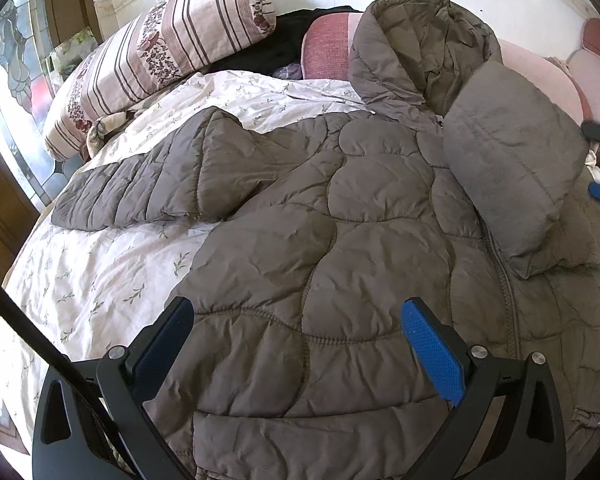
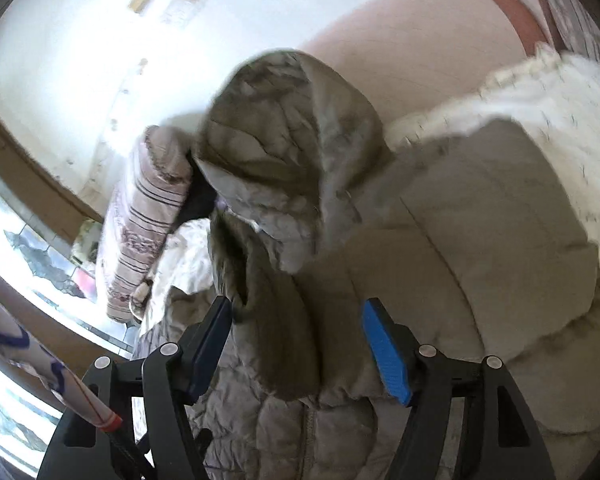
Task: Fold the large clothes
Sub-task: 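Lay the sleeve flat over the jacket front and open the right gripper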
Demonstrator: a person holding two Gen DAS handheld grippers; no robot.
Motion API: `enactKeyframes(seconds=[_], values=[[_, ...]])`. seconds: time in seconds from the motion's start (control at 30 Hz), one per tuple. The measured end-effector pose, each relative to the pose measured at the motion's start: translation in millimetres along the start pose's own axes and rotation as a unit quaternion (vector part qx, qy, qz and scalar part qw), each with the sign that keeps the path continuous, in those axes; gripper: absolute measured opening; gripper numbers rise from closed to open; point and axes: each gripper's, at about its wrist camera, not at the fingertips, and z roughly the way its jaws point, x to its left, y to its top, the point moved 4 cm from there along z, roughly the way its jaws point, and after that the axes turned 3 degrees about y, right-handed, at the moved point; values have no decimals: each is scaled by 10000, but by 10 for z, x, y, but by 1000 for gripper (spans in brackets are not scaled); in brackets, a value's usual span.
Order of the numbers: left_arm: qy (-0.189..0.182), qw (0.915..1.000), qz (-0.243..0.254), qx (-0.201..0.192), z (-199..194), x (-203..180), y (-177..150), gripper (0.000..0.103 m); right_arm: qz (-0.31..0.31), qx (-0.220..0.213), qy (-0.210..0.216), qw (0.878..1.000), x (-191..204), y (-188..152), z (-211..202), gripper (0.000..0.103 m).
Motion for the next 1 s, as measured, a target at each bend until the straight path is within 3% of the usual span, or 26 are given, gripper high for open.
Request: enactKeyframes(seconds=[0.2,0.33,0.37,0.53,0.6,0.77,1.0], values=[[-14,10000,7,-1,-7,-5,-3,103,228,-301,-426,9984,-257,88,-164,74],[-19,10000,37,-2,-11,-23,1,103,155,-317,-1512,9879,-512,112,-138,74],[-16,10000,38,0,-10,-23,1,103,174,-194,-1807,9832,-600,95,-94,74],[-20,10000,56,56,18,-37,-7,103,188,590,-2240,9726,-891,-38,215,74],[-22,9999,90,92,37,-48,-11,103,42,614,-2398,9689,-874,-62,246,74],[-66,9998,58,202,61,-41,-16,103,-243,519,-2378,9696,-610,-55,127,74],[-69,9998,78,187,-3,-72,-34,103,-262,731,-1740,9817,-157,-423,-22,74]])
